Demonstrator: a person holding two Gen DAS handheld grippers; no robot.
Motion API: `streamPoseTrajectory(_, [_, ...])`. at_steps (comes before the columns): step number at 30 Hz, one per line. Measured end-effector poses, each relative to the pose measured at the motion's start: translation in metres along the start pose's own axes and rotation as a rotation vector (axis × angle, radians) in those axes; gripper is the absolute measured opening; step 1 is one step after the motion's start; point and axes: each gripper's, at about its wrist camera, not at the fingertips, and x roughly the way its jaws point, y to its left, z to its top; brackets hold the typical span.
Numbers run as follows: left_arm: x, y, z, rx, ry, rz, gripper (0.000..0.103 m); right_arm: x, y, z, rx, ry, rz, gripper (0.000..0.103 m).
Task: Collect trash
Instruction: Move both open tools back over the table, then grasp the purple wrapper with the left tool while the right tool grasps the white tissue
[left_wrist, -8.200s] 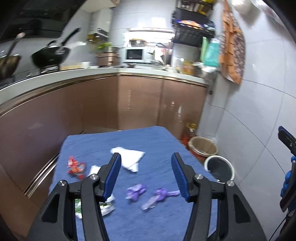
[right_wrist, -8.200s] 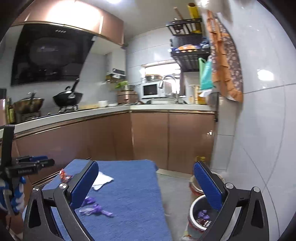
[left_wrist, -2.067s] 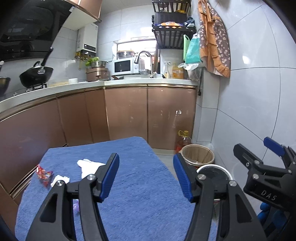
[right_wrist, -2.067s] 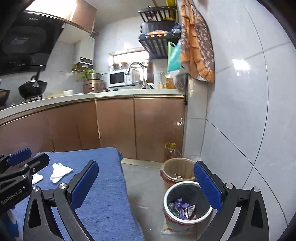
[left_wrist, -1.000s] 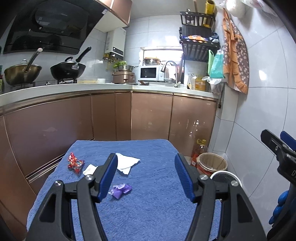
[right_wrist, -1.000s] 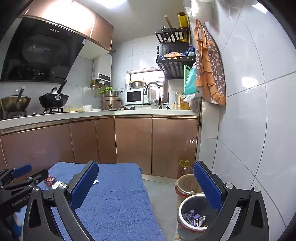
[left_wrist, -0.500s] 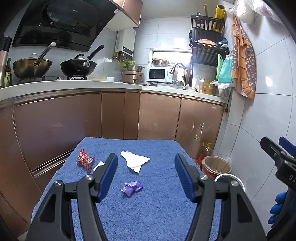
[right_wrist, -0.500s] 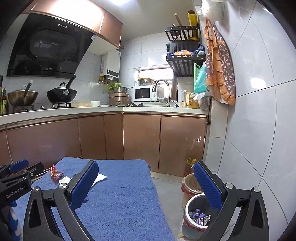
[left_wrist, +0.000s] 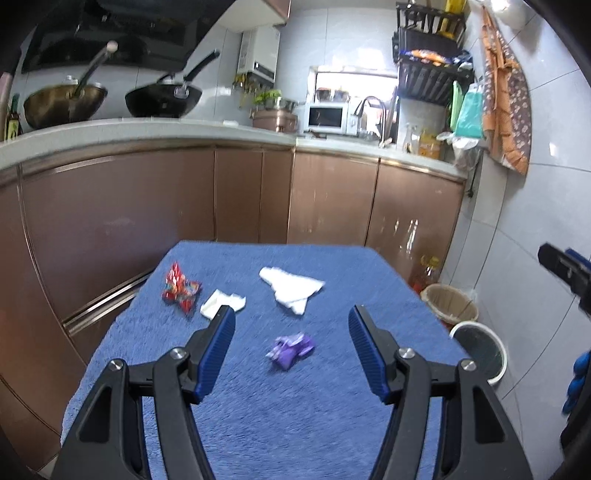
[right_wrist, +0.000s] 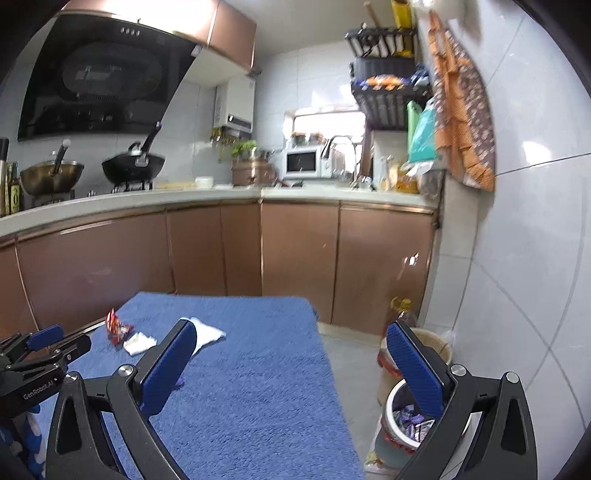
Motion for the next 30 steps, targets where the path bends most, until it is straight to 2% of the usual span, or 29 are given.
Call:
streamPoseTrajectory(3, [0.020,0.023,-0.010,0.011,0.038,-0.022,0.062,0.027,0.003,-0.003,-0.003,0.053,0.048,0.103])
streamPoseTrajectory(8, [0.066,0.046,-0.021,0.046,0.162,-0.158,0.062,0.083,0.006,-0.019,0.037,0.175,0.167,0.103])
streamPoseTrajectory(14, [0.119,0.042,-0.024,0.081,0.283,-0.274,0.061,0.142,0.014,-0.039,0.063,0.288,0.251,0.103])
streamPoseTrajectory(18, [0.152,0.029,-0.029,0.125,0.354,-0.302,0.061,0.179,0.020,-0.042,0.077,0.335,0.301,0.100])
streamPoseTrajectory(19, [0.163,0.026,-0.032,0.136,0.375,-0.298,0.060,0.186,0.021,-0.043,0.078,0.344,0.311,0.100])
streamPoseTrajectory(23, [0.194,0.026,-0.042,0.126,0.452,-0.298,0.036,0.216,0.039,-0.041,0.072,0.383,0.361,0.100])
streamPoseTrajectory(28, [0.213,0.037,-0.041,0.067,0.483,-0.341,0.030,0.254,0.068,-0.040,0.054,0.436,0.425,0.098])
streamPoseTrajectory(30, [0.218,0.040,-0.040,0.063,0.483,-0.343,0.029,0.270,0.081,-0.041,0.051,0.456,0.451,0.094])
